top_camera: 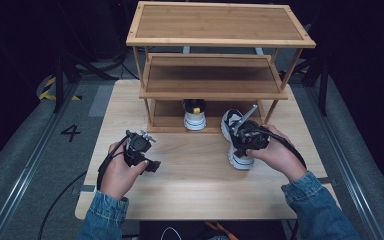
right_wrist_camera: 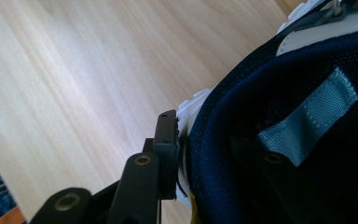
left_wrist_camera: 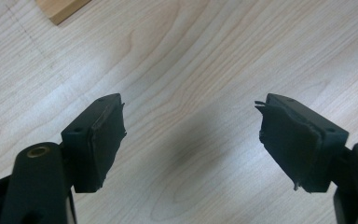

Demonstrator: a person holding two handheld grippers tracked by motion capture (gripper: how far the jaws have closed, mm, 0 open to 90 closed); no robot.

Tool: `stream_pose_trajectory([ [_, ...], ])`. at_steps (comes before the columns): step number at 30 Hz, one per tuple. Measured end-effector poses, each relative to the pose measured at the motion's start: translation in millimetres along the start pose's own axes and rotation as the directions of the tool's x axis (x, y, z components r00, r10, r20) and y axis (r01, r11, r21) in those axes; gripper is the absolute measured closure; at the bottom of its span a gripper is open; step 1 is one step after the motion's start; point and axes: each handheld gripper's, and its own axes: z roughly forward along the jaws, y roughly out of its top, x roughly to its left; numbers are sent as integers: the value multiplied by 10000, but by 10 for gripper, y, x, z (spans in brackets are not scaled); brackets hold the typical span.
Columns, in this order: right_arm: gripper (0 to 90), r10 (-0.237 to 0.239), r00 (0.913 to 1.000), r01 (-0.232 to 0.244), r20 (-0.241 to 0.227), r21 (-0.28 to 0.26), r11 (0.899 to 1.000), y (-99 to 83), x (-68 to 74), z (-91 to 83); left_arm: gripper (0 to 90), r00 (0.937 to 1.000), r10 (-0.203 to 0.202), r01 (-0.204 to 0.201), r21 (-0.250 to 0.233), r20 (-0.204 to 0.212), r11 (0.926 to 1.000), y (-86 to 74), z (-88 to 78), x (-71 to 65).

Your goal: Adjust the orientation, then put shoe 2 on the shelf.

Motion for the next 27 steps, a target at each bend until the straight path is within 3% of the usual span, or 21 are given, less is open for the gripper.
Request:
stream_pose_trajectory([
  [11,717,-98,9999,98,-23,131,9999,434,-192,206,225,9994,235,-229,-259,235,9994,171,5,27],
  [19,713,-49,9999,46,129,237,9997,622,-320,307,225,9995,233,-228,-249,233,9994,143,10,65],
  [27,696,-219,9997,216,110,325,9992,740,-339,414,225,9995,232,-231,-42,195,9997,110,39,49],
])
